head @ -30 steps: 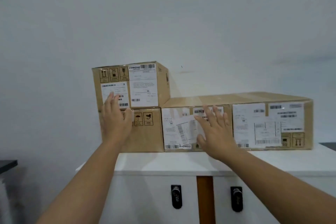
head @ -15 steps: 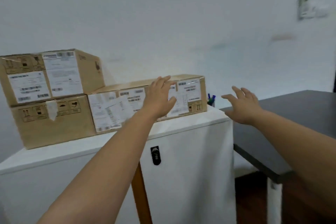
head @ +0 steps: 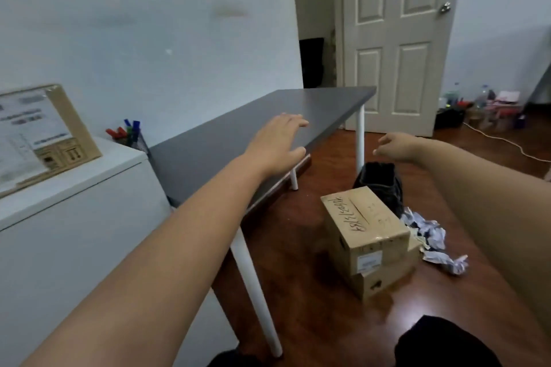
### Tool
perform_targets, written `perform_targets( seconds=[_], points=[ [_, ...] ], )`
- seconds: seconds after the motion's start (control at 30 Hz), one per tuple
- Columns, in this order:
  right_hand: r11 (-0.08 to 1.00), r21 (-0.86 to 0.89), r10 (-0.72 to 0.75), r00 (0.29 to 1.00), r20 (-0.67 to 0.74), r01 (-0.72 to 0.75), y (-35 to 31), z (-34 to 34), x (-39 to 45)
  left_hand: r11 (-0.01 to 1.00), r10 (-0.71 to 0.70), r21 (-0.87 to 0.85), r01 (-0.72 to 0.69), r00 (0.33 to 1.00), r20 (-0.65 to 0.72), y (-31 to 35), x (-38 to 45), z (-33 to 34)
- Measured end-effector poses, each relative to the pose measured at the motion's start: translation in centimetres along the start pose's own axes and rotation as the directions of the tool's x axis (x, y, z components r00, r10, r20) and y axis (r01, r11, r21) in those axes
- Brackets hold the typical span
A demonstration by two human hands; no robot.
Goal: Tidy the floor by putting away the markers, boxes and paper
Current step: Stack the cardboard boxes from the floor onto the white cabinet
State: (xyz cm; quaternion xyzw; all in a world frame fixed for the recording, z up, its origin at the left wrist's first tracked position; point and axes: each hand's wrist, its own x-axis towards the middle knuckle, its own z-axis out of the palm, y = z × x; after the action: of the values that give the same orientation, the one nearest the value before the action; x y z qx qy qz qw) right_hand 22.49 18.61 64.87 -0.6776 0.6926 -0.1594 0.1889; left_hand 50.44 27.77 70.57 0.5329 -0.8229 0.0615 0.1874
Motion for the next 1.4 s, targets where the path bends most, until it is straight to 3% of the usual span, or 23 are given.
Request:
perform_targets(
  seconds=[0.13,0.23,0.4,0.63,0.87,1.13,1.27,1.4],
  points=[
    [0.980,0.106,0.160,0.984,0.073,-0.167,8.9,2.4,0.7,0.989,0.138,-0.056,-0.133,0.987,0.085,5.8,3.2,8.3],
    [0.960,0.152,0.226,0.971,0.079,-0.235,13.7,5.2,1.0,0.982,0.158,-0.135,-0.131,0.964,0.214,8.3,4.7,14.8],
    [0.929,0.204,0.292,0.950,0.110,-0.309,19.5,10.6,2.0,0.952,-0.013,-0.258,0.163,0.866,0.501,8.5,5.8,24.7],
    [0.875,0.268,0.355,0.911,0.212,-0.403,24.9,17.2,5.0,0.817,-0.267,-0.233,0.528,0.704,0.658,5.5,4.8,34.7],
    [0.768,0.406,0.421,0.868,0.263,-0.495,27.3,23.9,8.2,0.717,-0.339,-0.211,0.664,0.597,0.728,4.2,3.8,42.1],
    [0.579,0.586,0.476,0.818,0.322,-0.567,29.5,28.3,13.2,0.525,-0.490,-0.256,0.812,0.534,0.689,3.5,4.0,48.3],
    [0.456,0.683,0.472,0.805,0.359,-0.571,29.9,29.5,15.4,0.386,-0.540,-0.269,0.882,0.453,0.710,3.0,4.1,50.3],
    [0.475,0.654,0.417,0.805,0.422,-0.589,30.9,30.5,16.8,0.269,-0.519,-0.340,0.901,0.433,0.737,3.0,4.1,51.5]
  ],
)
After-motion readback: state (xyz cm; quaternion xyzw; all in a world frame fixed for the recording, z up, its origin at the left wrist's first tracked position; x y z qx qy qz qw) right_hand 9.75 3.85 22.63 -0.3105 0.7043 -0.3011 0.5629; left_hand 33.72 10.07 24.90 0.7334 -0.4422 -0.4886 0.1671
